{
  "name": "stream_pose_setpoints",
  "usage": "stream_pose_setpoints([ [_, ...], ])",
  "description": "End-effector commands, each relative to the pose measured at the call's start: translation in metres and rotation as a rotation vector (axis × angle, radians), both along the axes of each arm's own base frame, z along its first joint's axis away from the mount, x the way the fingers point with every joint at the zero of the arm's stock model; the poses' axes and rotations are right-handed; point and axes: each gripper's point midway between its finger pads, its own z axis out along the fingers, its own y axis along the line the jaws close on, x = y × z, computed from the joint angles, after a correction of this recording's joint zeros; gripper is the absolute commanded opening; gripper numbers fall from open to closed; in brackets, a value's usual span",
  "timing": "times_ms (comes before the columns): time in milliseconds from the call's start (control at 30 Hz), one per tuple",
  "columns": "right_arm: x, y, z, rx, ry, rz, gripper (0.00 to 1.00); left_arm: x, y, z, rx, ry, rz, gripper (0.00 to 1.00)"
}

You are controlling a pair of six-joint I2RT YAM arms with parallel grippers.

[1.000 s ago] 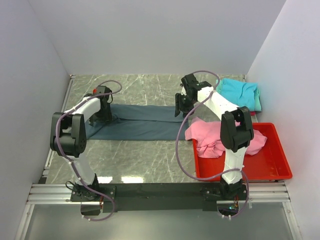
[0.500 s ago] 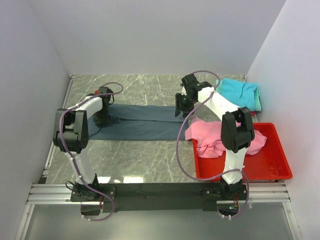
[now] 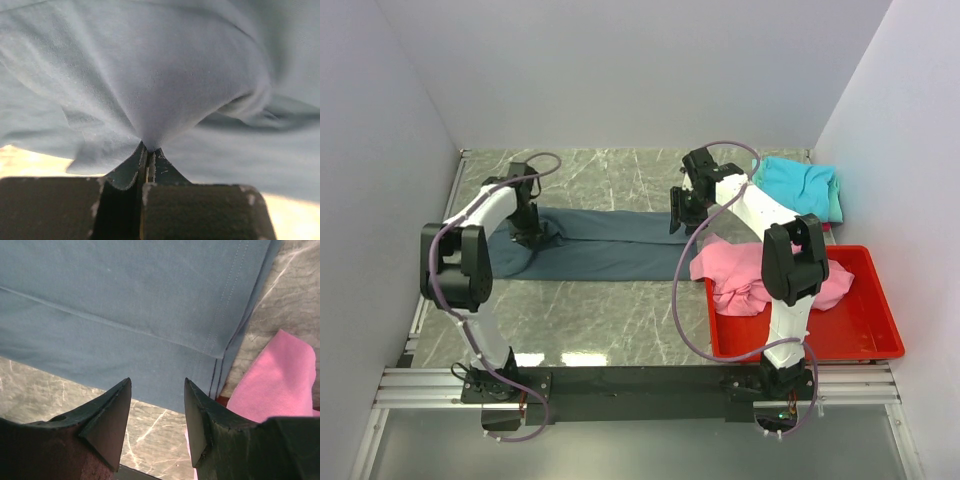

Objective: Fold and stack the t-shirts
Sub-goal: Fold the tshirt

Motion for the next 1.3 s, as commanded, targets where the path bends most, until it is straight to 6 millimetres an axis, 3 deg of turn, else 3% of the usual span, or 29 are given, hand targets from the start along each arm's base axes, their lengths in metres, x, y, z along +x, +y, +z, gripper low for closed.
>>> stream_pose_setpoints([
  [0, 0.0, 0.006, 0.017, 0.003, -0.044, 0.029, 0.54, 0.003, -0.024, 0.036, -0.275, -0.073, -0.04, 0.0],
  [133, -0.002, 0.011, 0.015, -0.003, -0.034, 0.051, 0.53, 0.0, 0.001, 0.04, -0.378, -0.097, 0.058, 0.0],
  [167, -0.002, 0.011, 0.015, -0.005, -0.031, 0.051, 0.53, 0.001, 0.016, 0.041, -0.376, -0.106, 0.108, 0.0],
  [333, -0.005, 0.017, 0.014, -0.007, -0.026, 0.073, 0.53, 0.003, 0.061, 0.032, -0.208, -0.083, 0.223, 0.05],
  [433, -0.007, 0.02, 0.014, -0.006, -0.023, 0.082, 0.53, 0.0, 0.085, 0.029, -0.074, -0.057, 0.286, 0.17],
  [533, -0.011, 0.022, 0.011, -0.007, -0.015, 0.089, 0.53, 0.003, 0.093, 0.037, -0.015, -0.094, 0.302, 0.32],
  [700, -0.017, 0.027, 0.006, -0.005, -0.002, 0.103, 0.53, 0.012, 0.073, 0.064, 0.11, -0.206, 0.211, 0.51],
  [733, -0.018, 0.027, 0.006, -0.005, 0.0, 0.105, 0.53, 0.013, 0.06, 0.067, 0.123, -0.222, 0.171, 0.54],
  [800, -0.02, 0.029, 0.004, -0.005, 0.005, 0.111, 0.52, 0.012, 0.058, 0.073, 0.139, -0.261, 0.16, 0.58],
  [833, -0.021, 0.029, 0.003, -0.008, 0.007, 0.113, 0.52, 0.012, 0.045, 0.073, 0.136, -0.268, 0.127, 0.58],
  [967, -0.023, 0.03, 0.001, -0.007, 0.008, 0.113, 0.52, 0.003, 0.039, 0.068, 0.15, -0.259, 0.109, 0.52],
  [1100, -0.025, 0.032, -0.002, -0.007, 0.013, 0.119, 0.52, -0.001, -0.006, 0.065, -0.077, -0.267, -0.016, 0.48],
  [1267, -0.026, 0.033, -0.002, -0.009, 0.014, 0.123, 0.52, -0.014, -0.022, 0.03, -0.153, -0.129, -0.033, 0.45],
])
